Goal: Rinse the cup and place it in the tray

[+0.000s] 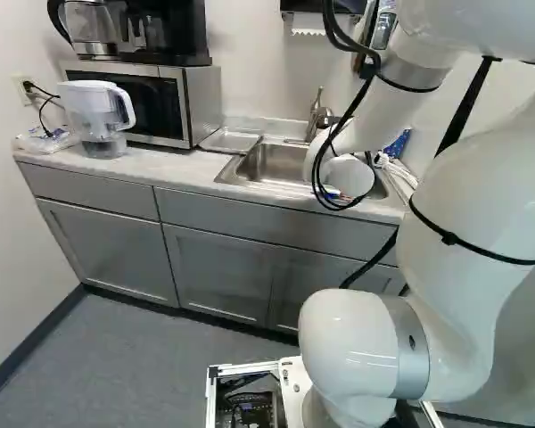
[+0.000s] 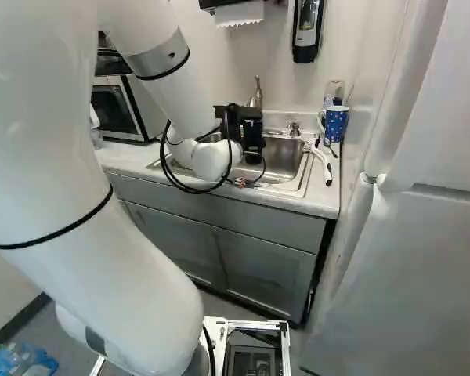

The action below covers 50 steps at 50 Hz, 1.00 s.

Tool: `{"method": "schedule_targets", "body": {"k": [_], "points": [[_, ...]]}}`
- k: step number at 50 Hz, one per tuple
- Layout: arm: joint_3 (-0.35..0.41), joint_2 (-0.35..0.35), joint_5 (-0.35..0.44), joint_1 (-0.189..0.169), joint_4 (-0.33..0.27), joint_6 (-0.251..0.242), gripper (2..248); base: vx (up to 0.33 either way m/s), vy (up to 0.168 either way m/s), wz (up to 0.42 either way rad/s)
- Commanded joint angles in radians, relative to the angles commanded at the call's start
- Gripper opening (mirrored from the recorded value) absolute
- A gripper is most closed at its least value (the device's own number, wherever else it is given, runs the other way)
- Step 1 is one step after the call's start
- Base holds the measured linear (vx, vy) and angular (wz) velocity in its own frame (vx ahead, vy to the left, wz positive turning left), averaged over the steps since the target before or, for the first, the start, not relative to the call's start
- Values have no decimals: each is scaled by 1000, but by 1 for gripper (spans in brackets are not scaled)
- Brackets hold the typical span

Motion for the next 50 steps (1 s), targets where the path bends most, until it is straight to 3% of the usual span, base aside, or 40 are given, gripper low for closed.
{"method": "schedule_targets", "body": {"k": [29, 50], "points": [[0, 0, 0, 3, 0, 0, 121, 0, 0, 0], [4, 4, 0, 64, 0, 0, 121, 0, 0, 0]]}}
